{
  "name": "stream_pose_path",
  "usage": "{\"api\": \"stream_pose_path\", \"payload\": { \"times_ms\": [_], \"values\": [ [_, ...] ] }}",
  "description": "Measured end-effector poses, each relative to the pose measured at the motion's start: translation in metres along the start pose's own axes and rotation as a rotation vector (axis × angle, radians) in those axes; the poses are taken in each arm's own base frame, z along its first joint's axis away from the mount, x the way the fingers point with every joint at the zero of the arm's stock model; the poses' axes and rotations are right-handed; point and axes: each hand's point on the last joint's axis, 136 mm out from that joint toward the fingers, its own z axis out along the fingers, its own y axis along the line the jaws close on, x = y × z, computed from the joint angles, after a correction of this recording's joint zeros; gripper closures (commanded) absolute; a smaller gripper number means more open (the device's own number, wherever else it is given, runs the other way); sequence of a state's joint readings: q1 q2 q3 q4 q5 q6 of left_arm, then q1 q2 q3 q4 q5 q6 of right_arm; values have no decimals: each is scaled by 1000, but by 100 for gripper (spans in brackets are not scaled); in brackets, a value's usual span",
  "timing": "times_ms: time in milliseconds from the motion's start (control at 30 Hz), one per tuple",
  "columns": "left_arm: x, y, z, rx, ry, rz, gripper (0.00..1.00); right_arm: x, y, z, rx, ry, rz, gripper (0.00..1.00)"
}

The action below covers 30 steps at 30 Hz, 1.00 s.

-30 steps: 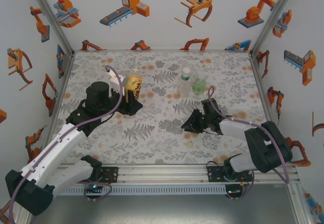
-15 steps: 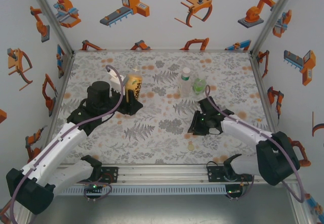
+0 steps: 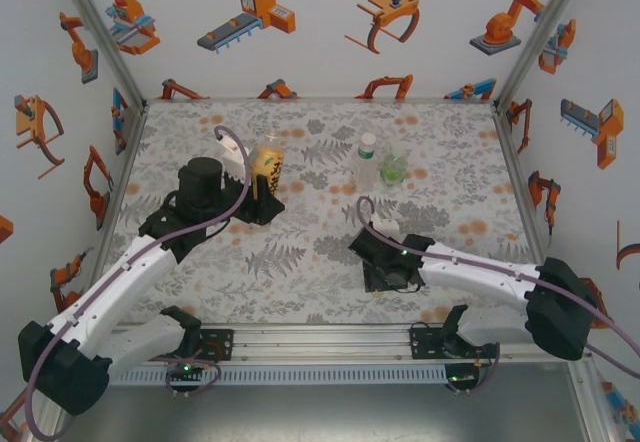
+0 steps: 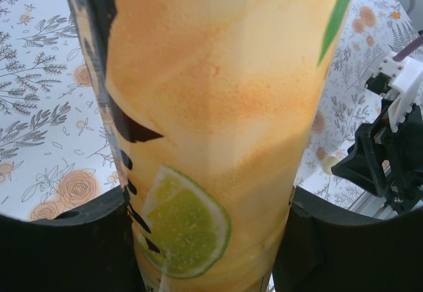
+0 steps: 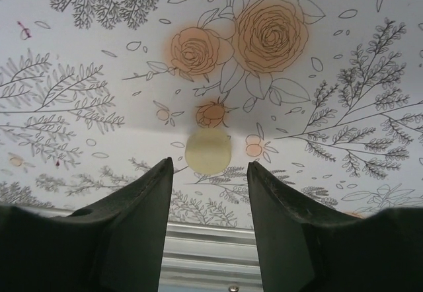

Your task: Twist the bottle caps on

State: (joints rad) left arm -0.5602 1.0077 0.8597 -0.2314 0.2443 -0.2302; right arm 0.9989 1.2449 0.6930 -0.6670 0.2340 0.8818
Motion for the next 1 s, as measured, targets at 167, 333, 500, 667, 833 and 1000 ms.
{"api": "stream_pose_path", "payload": {
  "times_ms": [167,333,500,667,833,1000],
  "values": [
    [0,0,0,2,1,-2,94,-2,3,9,11,-3,-2,53],
    [0,1,-1,-2,-2,-4,94,1,6,16,-3,-1,1,56],
    [-1,1,-1,-2,-2,-4,94,7,2,21,-1,12,9,58],
    [-1,1,0,-2,-2,-4,94,9,3,22,-6,14,11,59],
    [0,1,0,-2,-1,-5,94,9,3,23,-8,14,11,59],
    [0,1,0,-2,0,-5,94,9,4,23,-11,15,15,57]
  ]
}}
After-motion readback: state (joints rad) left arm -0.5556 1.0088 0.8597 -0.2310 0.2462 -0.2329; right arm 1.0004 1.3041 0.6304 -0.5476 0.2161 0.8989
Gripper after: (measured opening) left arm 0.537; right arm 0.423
